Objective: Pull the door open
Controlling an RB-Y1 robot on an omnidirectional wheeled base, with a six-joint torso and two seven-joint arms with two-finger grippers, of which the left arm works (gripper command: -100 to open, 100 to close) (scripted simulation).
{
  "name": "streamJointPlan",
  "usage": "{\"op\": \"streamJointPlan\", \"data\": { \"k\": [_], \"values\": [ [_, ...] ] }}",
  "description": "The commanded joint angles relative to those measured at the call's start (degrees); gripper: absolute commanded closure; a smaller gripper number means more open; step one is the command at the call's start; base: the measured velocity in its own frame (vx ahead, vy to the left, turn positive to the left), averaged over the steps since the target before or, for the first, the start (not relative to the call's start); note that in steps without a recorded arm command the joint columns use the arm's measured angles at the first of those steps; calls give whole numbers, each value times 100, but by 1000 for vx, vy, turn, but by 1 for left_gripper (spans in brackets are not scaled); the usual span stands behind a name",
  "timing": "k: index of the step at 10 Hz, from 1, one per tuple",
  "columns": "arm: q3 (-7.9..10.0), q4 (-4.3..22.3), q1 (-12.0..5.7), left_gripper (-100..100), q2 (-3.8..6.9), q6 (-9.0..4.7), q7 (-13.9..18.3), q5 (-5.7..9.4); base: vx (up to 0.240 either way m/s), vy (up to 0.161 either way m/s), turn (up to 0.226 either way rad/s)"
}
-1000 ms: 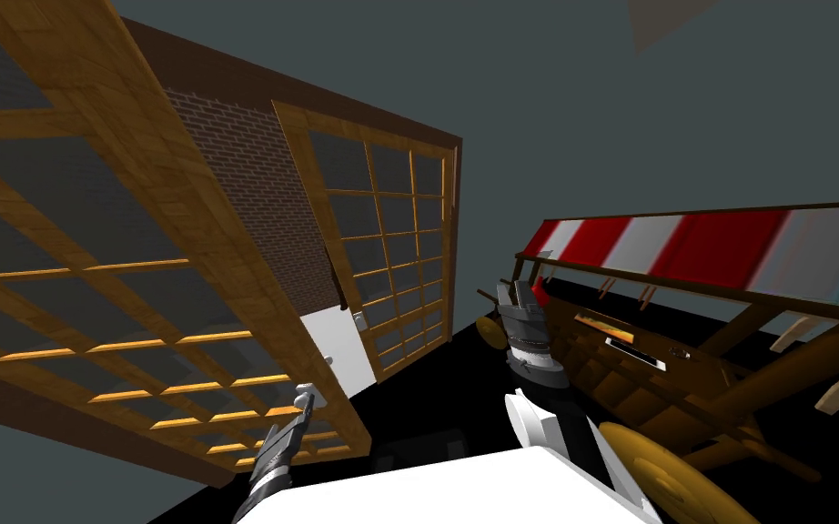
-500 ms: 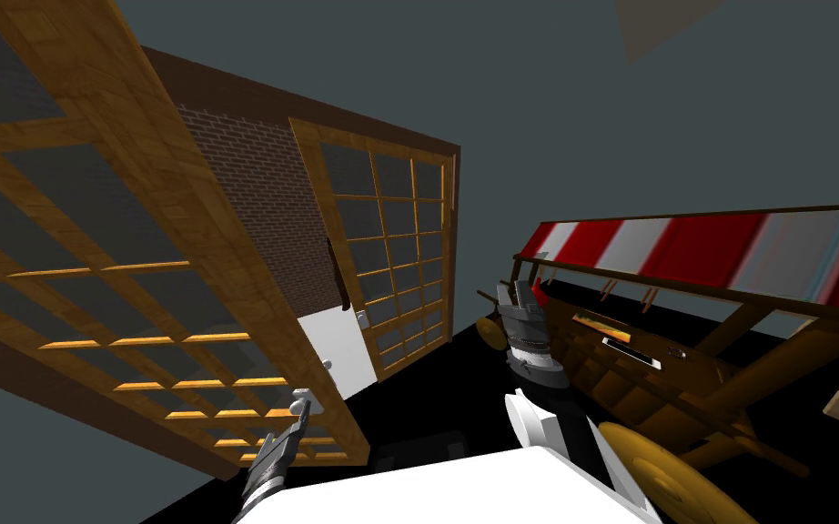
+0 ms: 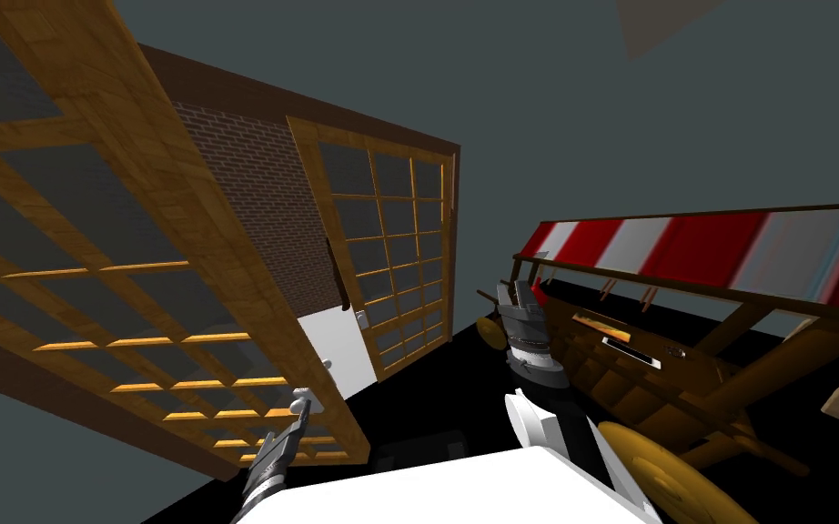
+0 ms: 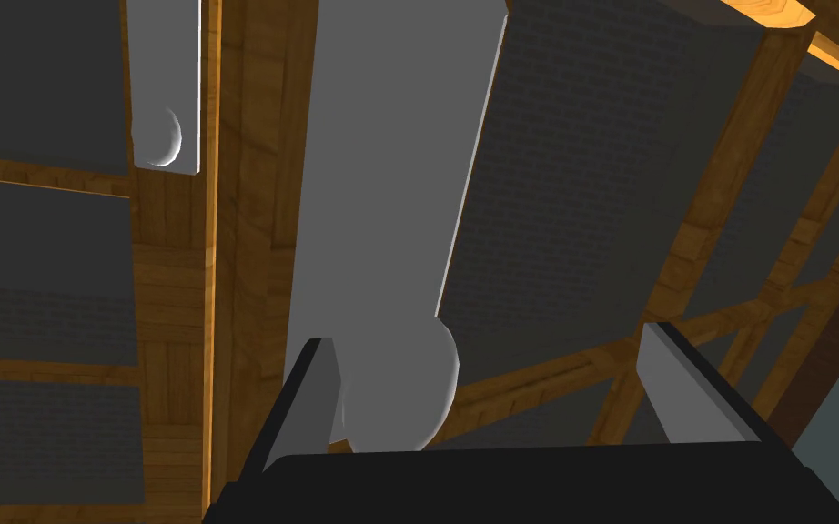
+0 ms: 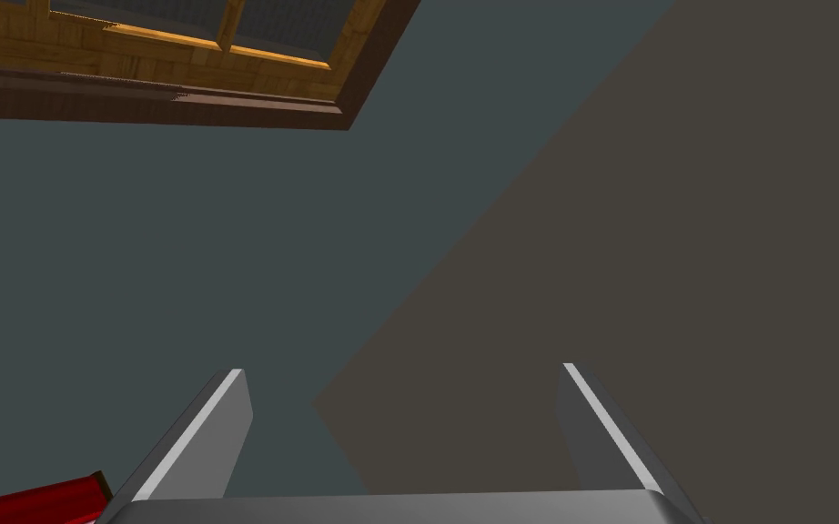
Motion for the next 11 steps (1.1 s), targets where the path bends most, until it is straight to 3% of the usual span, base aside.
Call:
{"op": "streamJointPlan", "data": {
  "k": [1, 3, 5, 7, 10, 11],
  "values": [
    [101, -9, 143, 100, 86, 122, 213, 98, -25, -10, -26],
    [83, -4, 182, 100, 108, 121, 437, 148, -68, 13, -13],
    [83, -4, 182, 100, 108, 121, 437, 148, -30, -8, 11],
    [57, 4, 241, 100, 139, 119, 773, 223, -44, -6, -8],
    [57, 4, 241, 100, 139, 119, 773, 223, -23, -6, 2],
    [29, 3, 267, 100, 158, 116, 1031, 278, -27, -1, -31]
  ]
}}
